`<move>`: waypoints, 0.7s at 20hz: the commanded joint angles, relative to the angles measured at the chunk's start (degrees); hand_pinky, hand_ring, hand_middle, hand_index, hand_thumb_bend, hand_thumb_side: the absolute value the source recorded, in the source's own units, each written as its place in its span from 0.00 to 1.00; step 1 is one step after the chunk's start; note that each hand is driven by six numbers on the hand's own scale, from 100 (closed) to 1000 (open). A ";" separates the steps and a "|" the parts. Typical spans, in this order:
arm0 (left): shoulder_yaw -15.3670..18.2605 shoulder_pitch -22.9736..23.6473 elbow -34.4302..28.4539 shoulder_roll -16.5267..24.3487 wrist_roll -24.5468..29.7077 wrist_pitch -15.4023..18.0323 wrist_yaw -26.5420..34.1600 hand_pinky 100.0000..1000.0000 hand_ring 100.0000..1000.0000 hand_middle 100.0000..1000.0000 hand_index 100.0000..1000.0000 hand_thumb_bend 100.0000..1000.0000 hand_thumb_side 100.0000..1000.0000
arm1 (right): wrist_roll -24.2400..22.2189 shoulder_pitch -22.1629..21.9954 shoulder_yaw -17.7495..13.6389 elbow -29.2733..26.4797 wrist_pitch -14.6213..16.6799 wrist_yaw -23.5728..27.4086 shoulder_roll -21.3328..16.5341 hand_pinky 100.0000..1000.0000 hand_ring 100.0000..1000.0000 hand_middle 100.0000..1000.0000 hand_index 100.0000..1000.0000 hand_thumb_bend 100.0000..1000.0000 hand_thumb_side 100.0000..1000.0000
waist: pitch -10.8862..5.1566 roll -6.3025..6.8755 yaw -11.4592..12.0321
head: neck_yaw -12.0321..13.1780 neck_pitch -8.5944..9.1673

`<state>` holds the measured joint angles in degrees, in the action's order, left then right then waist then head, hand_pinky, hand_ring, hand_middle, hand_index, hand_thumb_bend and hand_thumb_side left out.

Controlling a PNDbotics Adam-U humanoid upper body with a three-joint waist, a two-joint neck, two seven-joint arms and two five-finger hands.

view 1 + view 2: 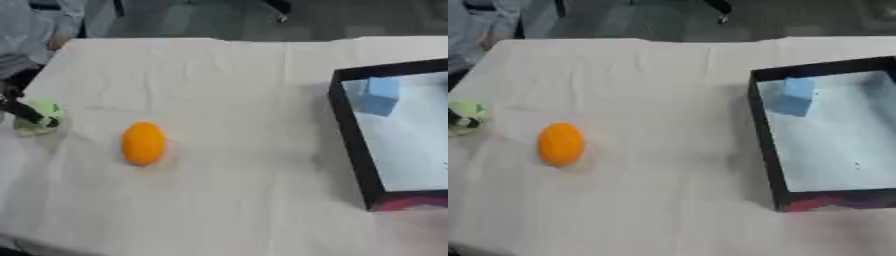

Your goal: Pick up the objects with one hand, pass them to the other hand, and then place them into the box on the other side of the table.

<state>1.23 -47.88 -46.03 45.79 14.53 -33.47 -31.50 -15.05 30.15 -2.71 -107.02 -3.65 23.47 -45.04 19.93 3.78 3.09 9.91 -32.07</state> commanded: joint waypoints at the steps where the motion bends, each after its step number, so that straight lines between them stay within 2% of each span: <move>1: 0.61 -1.10 -0.40 1.95 0.23 -0.09 -0.54 0.88 0.81 0.75 0.81 0.67 0.03 | -0.11 0.44 -0.74 -1.04 0.11 -0.26 -0.91 0.98 1.00 1.00 0.97 0.54 0.23 | -0.09 -0.56 0.00 | 0.25 0.61; 4: 0.24 -0.90 0.33 1.67 0.81 -0.66 -1.38 0.88 0.83 0.76 0.78 0.64 0.01 | 0.01 0.34 -0.82 -1.06 0.09 -0.20 -0.83 0.98 1.00 1.00 0.97 0.53 0.22 | 0.00 -0.55 0.04 | 1.51 0.97; 7: -0.04 -0.93 0.67 1.41 2.26 -0.73 -2.71 0.88 0.84 0.77 0.77 0.60 0.01 | 0.12 0.25 -0.87 -1.10 0.03 -0.10 -0.76 0.98 1.00 1.00 0.97 0.53 0.22 | -0.05 -0.55 -0.01 | 1.38 1.07; 9: -0.15 -0.92 0.80 1.31 3.44 -0.53 -3.45 0.89 0.84 0.77 0.76 0.55 0.00 | 0.19 0.12 -0.92 -1.11 0.02 -0.09 -0.73 0.98 1.00 1.00 0.97 0.53 0.22 | -0.09 -0.55 -0.09 | 1.17 1.10; 12: -0.41 -0.92 1.14 1.23 5.70 -0.05 -4.61 0.89 0.87 0.79 0.74 0.43 0.00 | 0.28 -0.09 -1.02 -1.11 -0.04 -0.06 -0.66 0.98 1.00 1.00 0.97 0.53 0.22 | -0.14 -0.52 -0.16 | 1.03 1.04; 14: -0.57 -0.94 1.27 1.23 7.30 0.35 -5.67 0.89 0.87 0.80 0.74 0.40 0.00 | 0.29 -0.20 -1.05 -1.15 -0.07 -0.02 -0.64 0.98 1.00 1.00 0.97 0.54 0.22 | -0.17 -0.49 -0.19 | 1.03 1.01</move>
<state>0.82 -47.94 -44.65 45.29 20.79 -33.31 -36.40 -14.87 29.59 -2.88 -107.04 -3.79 23.46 -44.64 19.96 3.78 2.89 10.96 -31.60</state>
